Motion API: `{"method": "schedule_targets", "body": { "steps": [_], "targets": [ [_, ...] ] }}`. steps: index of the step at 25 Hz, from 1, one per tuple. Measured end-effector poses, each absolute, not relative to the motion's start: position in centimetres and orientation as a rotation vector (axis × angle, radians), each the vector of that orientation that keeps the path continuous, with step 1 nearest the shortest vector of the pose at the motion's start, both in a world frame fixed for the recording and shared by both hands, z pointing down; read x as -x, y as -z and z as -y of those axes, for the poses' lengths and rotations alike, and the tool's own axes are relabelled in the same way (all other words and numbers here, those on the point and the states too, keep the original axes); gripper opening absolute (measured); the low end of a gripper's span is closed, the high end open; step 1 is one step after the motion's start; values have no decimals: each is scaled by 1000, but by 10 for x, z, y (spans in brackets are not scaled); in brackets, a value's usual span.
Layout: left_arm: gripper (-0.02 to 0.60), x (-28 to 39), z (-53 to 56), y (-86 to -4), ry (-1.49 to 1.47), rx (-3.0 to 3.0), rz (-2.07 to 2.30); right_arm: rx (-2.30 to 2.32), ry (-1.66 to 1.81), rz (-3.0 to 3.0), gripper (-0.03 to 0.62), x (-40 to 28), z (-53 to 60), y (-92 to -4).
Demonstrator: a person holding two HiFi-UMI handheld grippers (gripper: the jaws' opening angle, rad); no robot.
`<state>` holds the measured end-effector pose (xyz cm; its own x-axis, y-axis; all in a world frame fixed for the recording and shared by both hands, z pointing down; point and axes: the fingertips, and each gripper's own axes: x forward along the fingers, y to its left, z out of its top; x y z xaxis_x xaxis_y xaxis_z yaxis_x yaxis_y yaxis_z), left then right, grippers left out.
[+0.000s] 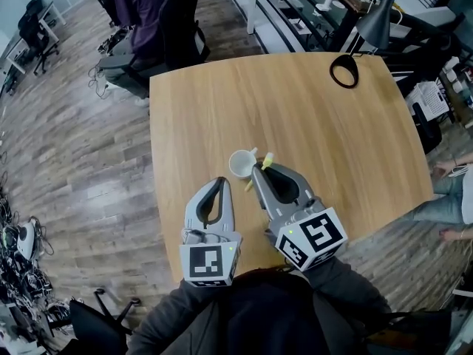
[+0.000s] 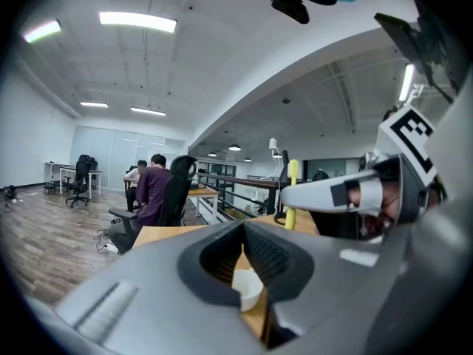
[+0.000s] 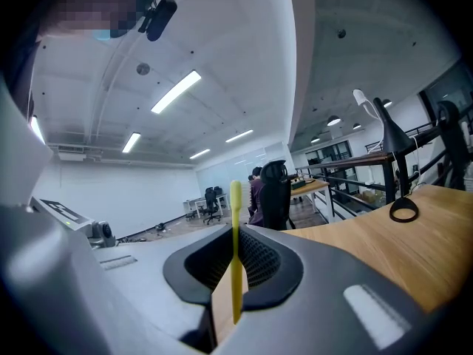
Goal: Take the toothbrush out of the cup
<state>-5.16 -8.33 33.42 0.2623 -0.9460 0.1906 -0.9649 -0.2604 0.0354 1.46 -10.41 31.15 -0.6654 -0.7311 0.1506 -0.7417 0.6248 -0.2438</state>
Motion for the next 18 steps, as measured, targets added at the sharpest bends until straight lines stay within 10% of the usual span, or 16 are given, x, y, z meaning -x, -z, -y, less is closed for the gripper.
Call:
{"method": "schedule_targets", "body": {
  "steps": [18],
  "targets": [
    [8,46,81,-331,-193,-2352,1849,-1245,-425,2808,20,-27,94,-315]
  ]
}}
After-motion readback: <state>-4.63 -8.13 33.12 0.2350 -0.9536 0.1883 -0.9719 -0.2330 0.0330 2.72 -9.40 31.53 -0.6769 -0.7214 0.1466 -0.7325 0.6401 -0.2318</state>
